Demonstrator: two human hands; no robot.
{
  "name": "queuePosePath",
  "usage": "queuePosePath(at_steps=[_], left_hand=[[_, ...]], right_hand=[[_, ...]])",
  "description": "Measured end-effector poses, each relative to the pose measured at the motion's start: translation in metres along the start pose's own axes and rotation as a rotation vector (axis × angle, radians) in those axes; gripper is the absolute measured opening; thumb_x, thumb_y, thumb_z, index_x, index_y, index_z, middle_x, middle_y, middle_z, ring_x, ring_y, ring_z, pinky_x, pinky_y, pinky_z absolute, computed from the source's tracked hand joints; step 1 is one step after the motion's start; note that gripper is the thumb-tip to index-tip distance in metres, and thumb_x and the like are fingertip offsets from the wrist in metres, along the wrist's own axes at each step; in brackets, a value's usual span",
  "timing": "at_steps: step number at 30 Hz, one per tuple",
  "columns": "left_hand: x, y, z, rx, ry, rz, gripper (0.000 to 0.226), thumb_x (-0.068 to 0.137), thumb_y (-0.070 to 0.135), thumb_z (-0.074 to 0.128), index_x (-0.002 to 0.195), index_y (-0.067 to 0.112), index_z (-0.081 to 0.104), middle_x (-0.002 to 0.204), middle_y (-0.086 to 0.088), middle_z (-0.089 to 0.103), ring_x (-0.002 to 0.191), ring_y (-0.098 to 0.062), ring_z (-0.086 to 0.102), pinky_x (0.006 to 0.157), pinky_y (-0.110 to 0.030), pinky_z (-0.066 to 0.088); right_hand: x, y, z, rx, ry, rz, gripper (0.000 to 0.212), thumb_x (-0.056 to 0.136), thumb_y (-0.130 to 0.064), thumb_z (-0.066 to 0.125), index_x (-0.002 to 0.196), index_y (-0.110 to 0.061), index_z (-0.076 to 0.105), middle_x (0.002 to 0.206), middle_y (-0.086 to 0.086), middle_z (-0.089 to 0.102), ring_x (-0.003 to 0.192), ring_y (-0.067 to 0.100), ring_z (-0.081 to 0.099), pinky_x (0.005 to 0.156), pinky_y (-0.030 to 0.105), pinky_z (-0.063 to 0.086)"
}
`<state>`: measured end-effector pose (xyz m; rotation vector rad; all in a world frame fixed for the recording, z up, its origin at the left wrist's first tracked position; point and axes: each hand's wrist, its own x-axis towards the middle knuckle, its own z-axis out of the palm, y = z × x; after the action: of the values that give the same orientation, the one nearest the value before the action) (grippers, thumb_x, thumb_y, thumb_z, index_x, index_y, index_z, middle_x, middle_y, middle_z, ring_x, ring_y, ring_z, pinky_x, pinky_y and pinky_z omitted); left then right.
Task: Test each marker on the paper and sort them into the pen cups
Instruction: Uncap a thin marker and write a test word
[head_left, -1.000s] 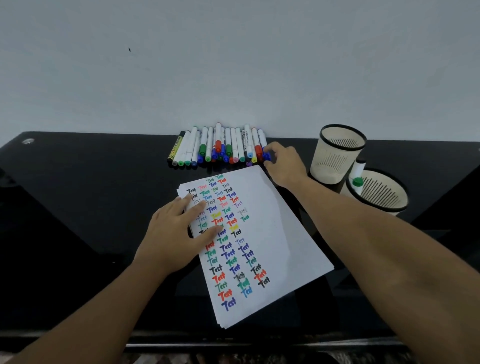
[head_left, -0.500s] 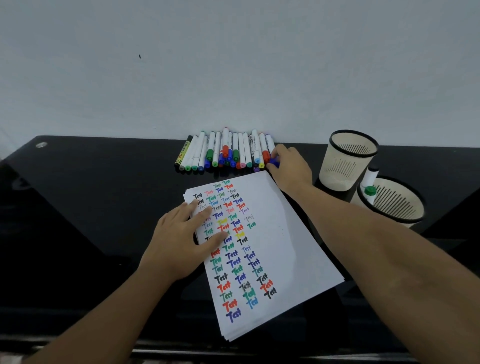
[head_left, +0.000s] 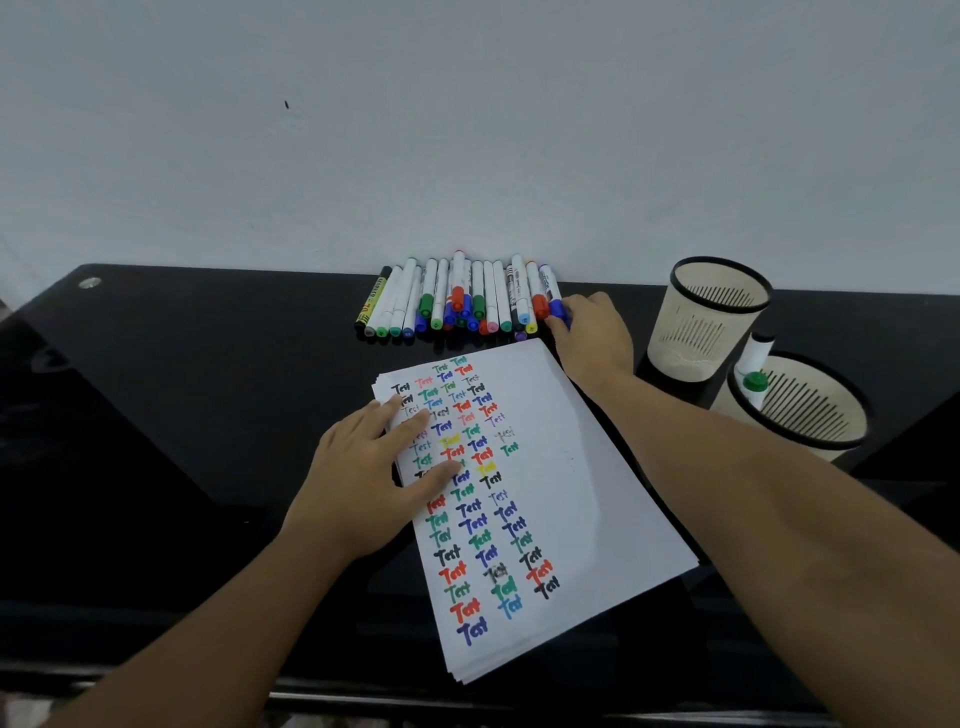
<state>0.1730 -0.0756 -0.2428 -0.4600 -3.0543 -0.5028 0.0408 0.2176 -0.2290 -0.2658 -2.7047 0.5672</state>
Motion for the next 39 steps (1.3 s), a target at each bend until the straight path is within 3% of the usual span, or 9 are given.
queuePosePath(at_steps=[7,11,14,18,21,23,27,32,39], left_hand=[[0.001,0.0,0.0,-0.009,0.016,0.009,0.097,0.077,0.096,0.019,0.156,0.042,0.033,0.166,0.007,0.024,0.153,-0.014,0.017,0.126,-0.041,0.013],[0.001,0.001,0.0,-0.015,0.026,0.013,0.095,0.078,0.095,0.021,0.155,0.041,0.035,0.166,0.007,0.026,0.152,-0.014,0.019,0.125,-0.041,0.014],[0.001,0.0,0.0,-0.018,0.031,0.013,0.095,0.078,0.096,0.022,0.154,0.041,0.036,0.165,0.007,0.026,0.152,-0.014,0.02,0.125,-0.042,0.015],[0.001,0.001,0.0,-0.023,0.031,0.013,0.09,0.081,0.093,0.028,0.155,0.04,0.036,0.166,0.006,0.025,0.152,-0.014,0.018,0.125,-0.041,0.013],[-0.001,0.001,-0.001,-0.039,0.041,0.017,0.09,0.082,0.092,0.03,0.154,0.039,0.038,0.165,0.005,0.027,0.152,-0.015,0.019,0.125,-0.041,0.014],[-0.001,0.002,-0.002,-0.06,0.058,0.017,0.095,0.078,0.095,0.026,0.153,0.038,0.042,0.164,0.003,0.03,0.152,-0.017,0.023,0.125,-0.043,0.017],[-0.005,0.002,-0.002,-0.097,0.096,0.034,0.093,0.079,0.091,0.029,0.151,0.035,0.045,0.161,0.001,0.036,0.15,-0.018,0.026,0.123,-0.044,0.022],[-0.004,0.001,0.0,-0.086,0.152,0.086,0.074,0.09,0.074,0.049,0.15,0.03,0.048,0.151,0.005,0.047,0.14,-0.013,0.034,0.116,-0.038,0.03],[-0.005,0.001,0.002,-0.095,0.216,0.163,0.067,0.093,0.066,0.05,0.147,0.026,0.053,0.131,0.006,0.061,0.123,-0.012,0.048,0.101,-0.032,0.043]], right_hand=[[-0.016,-0.012,-0.012,0.187,0.272,0.011,0.028,0.107,-0.028,0.053,0.127,-0.011,0.063,0.123,0.01,0.053,0.09,0.015,0.051,0.074,0.027,0.042],[-0.024,-0.026,-0.031,0.306,0.466,-0.149,0.021,0.104,-0.026,0.059,0.117,-0.01,0.065,0.115,0.01,0.055,0.092,0.016,0.055,0.076,0.028,0.05],[-0.031,-0.037,-0.046,0.324,0.551,-0.284,0.02,0.105,-0.025,0.056,0.111,-0.007,0.063,0.112,0.009,0.055,0.093,0.012,0.053,0.077,0.016,0.043],[-0.059,-0.057,-0.072,0.442,0.325,-0.398,0.023,0.111,-0.028,0.046,0.112,-0.008,0.056,0.095,0.005,0.06,0.076,0.013,0.054,0.063,0.026,0.042],[-0.08,-0.066,-0.074,0.261,0.104,-0.493,0.036,0.112,-0.038,0.035,0.134,-0.016,0.054,0.111,0.006,0.067,0.093,0.022,0.065,0.078,0.041,0.055],[-0.093,-0.067,-0.065,0.19,-0.084,-0.489,0.042,0.113,-0.039,0.032,0.149,-0.021,0.044,0.117,0.004,0.068,0.1,0.019,0.065,0.082,0.039,0.054],[-0.113,-0.054,-0.051,0.157,-0.42,-0.369,0.027,0.11,-0.025,0.04,0.135,-0.014,0.043,0.084,0.005,0.061,0.072,0.02,0.058,0.064,0.043,0.048],[-0.113,-0.042,-0.053,-0.172,-0.484,-0.462,0.038,0.112,-0.045,0.03,0.149,-0.036,0.036,0.112,0.0,0.057,0.091,0.02,0.06,0.075,0.041,0.055],[-0.123,-0.048,-0.051,-0.229,-0.507,-0.531,0.038,0.112,-0.045,0.028,0.135,-0.023,0.048,0.11,0.0,0.063,0.093,0.018,0.06,0.079,0.042,0.054]])
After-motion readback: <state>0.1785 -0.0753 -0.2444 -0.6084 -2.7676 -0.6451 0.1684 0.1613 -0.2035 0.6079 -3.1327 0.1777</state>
